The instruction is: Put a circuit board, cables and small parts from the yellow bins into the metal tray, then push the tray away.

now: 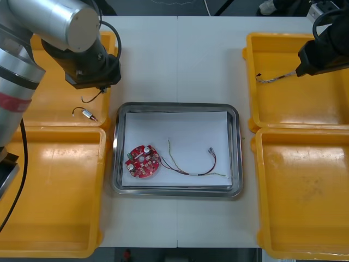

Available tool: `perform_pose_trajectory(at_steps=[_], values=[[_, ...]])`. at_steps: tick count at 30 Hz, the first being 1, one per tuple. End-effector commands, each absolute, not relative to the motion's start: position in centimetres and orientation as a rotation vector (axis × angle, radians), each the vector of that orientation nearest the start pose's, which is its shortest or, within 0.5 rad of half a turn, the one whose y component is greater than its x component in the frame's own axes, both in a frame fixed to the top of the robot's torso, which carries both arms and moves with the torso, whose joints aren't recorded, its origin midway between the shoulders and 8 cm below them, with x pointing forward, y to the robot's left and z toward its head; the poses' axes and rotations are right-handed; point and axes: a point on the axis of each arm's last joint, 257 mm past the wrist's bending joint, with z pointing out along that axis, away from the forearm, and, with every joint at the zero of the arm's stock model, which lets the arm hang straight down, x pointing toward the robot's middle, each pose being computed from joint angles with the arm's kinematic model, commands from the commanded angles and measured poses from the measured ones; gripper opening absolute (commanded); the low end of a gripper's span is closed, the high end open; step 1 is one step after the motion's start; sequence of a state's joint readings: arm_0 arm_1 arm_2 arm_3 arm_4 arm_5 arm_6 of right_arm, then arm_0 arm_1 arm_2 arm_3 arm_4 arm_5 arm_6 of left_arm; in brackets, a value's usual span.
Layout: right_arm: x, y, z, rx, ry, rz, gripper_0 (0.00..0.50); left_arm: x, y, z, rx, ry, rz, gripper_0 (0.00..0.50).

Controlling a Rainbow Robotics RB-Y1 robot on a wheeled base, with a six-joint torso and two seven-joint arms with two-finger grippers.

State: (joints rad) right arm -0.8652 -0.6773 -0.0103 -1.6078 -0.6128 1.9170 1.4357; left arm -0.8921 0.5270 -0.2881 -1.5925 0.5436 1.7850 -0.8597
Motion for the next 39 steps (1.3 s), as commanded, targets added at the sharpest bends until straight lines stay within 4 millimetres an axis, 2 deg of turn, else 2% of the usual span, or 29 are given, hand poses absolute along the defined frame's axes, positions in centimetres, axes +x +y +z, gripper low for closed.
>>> perform_pose_trajectory(at_steps=[1,6,12,22,26,27,29,31,33,39], values=[[55.5,-28.8,-3.9,0.050,2.595,0.005,0.500,53.5,15.3,-15.6,-0.186,2.612,-0.077,0.000],[56.9,-28.2,-3.0,0.232,2.602,0.013,0.500,52.9,13.7,-17.6,-0.140,2.625,-0.082,0.001],[57.7,-27.8,-2.7,0.556,2.601,0.138,0.500,52.1,12.6,-21.0,-0.078,2.635,-0.045,0.000],[60.7,-27.9,-2.4,0.855,2.487,0.233,0.500,51.1,10.9,-23.7,-0.033,2.642,-0.052,0.001],[61.7,-27.8,-2.4,0.936,2.465,0.261,0.500,51.0,10.7,-24.0,-0.031,2.637,-0.055,0.006],[62.0,-27.8,-2.2,0.954,2.458,0.267,0.500,51.0,10.6,-24.1,-0.031,2.637,-0.057,0.030],[62.5,-27.8,-2.0,0.973,2.449,0.277,0.500,51.0,10.6,-24.1,-0.037,2.637,-0.058,0.188],[63.1,-27.8,-2.0,0.999,2.439,0.292,0.500,50.9,10.3,-24.1,-0.041,2.636,-0.063,0.456],[63.5,-27.9,-2.1,1.021,2.430,0.305,0.500,51.0,10.3,-24.0,-0.045,2.634,-0.062,0.500],[64.4,-28.0,-2.6,1.098,2.408,0.323,0.500,51.0,10.2,-23.5,-0.063,2.619,-0.065,0.500]])
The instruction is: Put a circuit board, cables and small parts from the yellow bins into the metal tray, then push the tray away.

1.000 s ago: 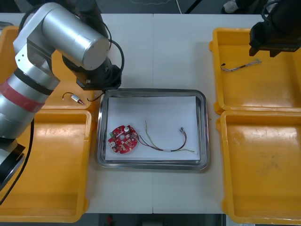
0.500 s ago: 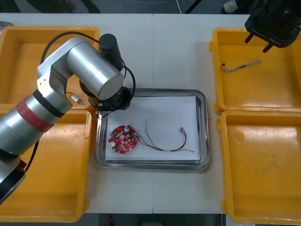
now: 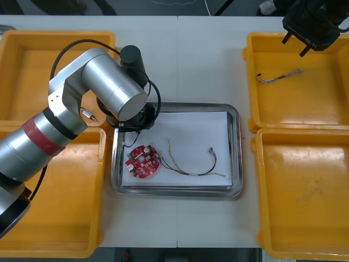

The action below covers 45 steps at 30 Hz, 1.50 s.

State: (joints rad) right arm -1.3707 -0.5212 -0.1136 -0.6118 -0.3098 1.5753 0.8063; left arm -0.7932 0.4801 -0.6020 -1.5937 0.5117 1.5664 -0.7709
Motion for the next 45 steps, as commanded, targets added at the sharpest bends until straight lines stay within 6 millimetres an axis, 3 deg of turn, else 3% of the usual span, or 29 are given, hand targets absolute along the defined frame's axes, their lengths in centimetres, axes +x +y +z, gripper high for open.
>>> perform_pose_trajectory(at_steps=[1,10,20,25,37,45], values=[[64.5,-28.0,-2.9,1.135,2.396,0.337,0.500,51.0,10.2,-23.1,-0.072,2.613,-0.068,0.500],[65.0,-27.4,-6.2,1.384,2.313,0.405,0.500,50.0,11.4,-18.6,-0.191,2.614,-0.118,0.500],[65.6,-28.0,-10.8,1.440,2.272,0.394,0.500,50.1,16.8,-12.2,-0.387,2.662,-0.204,0.500],[66.0,-28.4,-12.7,1.440,2.255,0.390,0.500,51.7,19.5,-9.5,-0.498,2.664,-0.264,0.500],[66.2,-29.6,-16.2,1.444,2.231,0.385,0.500,54.0,25.8,-8.3,-0.779,2.694,-0.300,0.500],[65.8,-30.7,-18.6,1.435,2.232,0.362,0.500,54.7,28.8,-8.9,-0.878,2.697,-0.356,0.500]])
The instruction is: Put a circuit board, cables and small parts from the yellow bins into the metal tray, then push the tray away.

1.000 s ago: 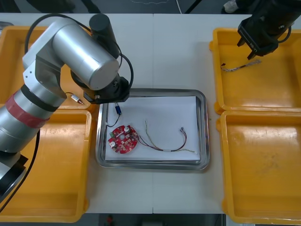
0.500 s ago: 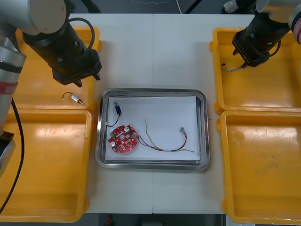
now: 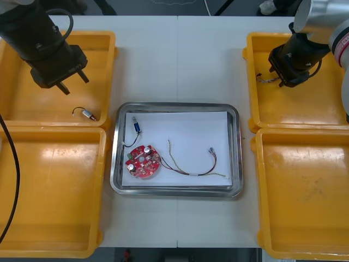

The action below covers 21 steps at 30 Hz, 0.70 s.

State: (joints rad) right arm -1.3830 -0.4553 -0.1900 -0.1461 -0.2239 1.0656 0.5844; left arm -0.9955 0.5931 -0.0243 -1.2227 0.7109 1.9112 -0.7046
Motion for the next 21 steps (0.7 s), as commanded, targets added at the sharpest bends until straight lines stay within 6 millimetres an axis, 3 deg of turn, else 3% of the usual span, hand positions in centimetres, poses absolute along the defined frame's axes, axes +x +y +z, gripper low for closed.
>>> perform_pose_trajectory(at_steps=[1,9,16,17,18,21], values=[[65.8,-30.8,-18.7,1.436,2.231,0.361,0.500,54.8,28.8,-9.2,-0.876,2.700,-0.361,0.500],[65.2,-31.3,-20.4,1.463,2.235,0.358,0.500,56.3,29.3,-11.7,-0.912,2.693,-0.395,0.500],[64.7,-31.5,-21.4,1.480,2.244,0.352,0.484,56.4,28.7,-13.6,-0.909,2.725,-0.400,0.500],[64.7,-31.4,-21.5,1.484,2.244,0.354,0.280,56.4,28.6,-13.8,-0.904,2.728,-0.397,0.500],[64.6,-31.4,-21.5,1.484,2.245,0.353,0.000,56.4,28.5,-14.2,-0.901,2.734,-0.386,0.500],[64.6,-31.4,-21.5,1.478,2.250,0.351,0.000,56.5,28.2,-15.2,-0.914,2.745,-0.400,0.500]])
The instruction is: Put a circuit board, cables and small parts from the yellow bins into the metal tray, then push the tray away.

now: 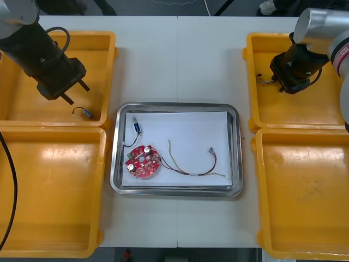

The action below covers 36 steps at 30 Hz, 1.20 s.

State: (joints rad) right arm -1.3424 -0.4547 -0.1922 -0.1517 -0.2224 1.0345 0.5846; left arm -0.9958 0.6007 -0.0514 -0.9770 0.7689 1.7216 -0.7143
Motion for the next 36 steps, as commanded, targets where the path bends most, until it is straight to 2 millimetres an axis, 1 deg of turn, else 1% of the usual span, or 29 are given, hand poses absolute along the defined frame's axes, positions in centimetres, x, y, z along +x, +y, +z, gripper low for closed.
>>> perform_pose_trajectory(at_steps=[1,5,7,14,16,18,21,22,24,25,26,27,30,34,36], values=[[64.6,-31.4,-21.5,1.474,2.251,0.348,0.000,56.7,28.1,-15.6,-0.913,2.743,-0.405,0.500],[64.5,-31.4,-21.5,1.479,2.255,0.347,0.000,56.5,28.0,-16.8,-0.907,2.764,-0.388,0.500],[64.4,-31.4,-21.4,1.480,2.260,0.345,0.000,56.5,27.8,-17.1,-0.905,2.769,-0.393,0.500],[63.3,-31.5,-17.7,1.477,2.329,0.311,0.000,56.5,26.4,-18.6,-0.868,2.786,-0.441,0.500],[62.9,-31.3,-16.7,1.473,2.353,0.310,0.000,56.5,26.3,-19.3,-0.856,2.790,-0.436,0.500],[62.4,-31.1,-15.6,1.472,2.376,0.317,0.000,56.4,26.4,-19.9,-0.845,2.796,-0.414,0.500],[61.6,-30.8,-14.5,1.477,2.412,0.319,0.000,56.2,26.4,-20.6,-0.847,2.803,-0.413,0.500],[61.2,-30.7,-13.6,1.467,2.430,0.319,0.000,56.1,26.4,-20.9,-0.844,2.805,-0.407,0.500],[60.6,-30.4,-12.6,1.453,2.454,0.319,0.000,55.9,26.5,-21.3,-0.842,2.810,-0.400,0.500],[60.3,-30.3,-11.7,1.442,2.467,0.321,0.000,55.9,26.6,-21.7,-0.842,2.812,-0.393,0.500],[59.8,-30.3,-11.3,1.437,2.481,0.316,0.000,55.8,26.6,-21.8,-0.841,2.812,-0.392,0.500],[59.4,-30.2,-10.5,1.423,2.494,0.317,0.000,55.8,26.6,-21.9,-0.839,2.815,-0.391,0.500],[58.2,-30.2,-9.1,1.392,2.522,0.303,0.000,55.5,26.7,-22.4,-0.841,2.823,-0.385,0.500],[56.6,-29.8,-7.5,1.335,2.568,0.312,0.000,55.2,26.8,-23.0,-0.842,2.831,-0.382,0.500],[56.7,-29.5,-6.5,1.290,2.557,0.346,0.000,55.1,26.7,-23.5,-0.841,2.834,-0.389,0.500]])
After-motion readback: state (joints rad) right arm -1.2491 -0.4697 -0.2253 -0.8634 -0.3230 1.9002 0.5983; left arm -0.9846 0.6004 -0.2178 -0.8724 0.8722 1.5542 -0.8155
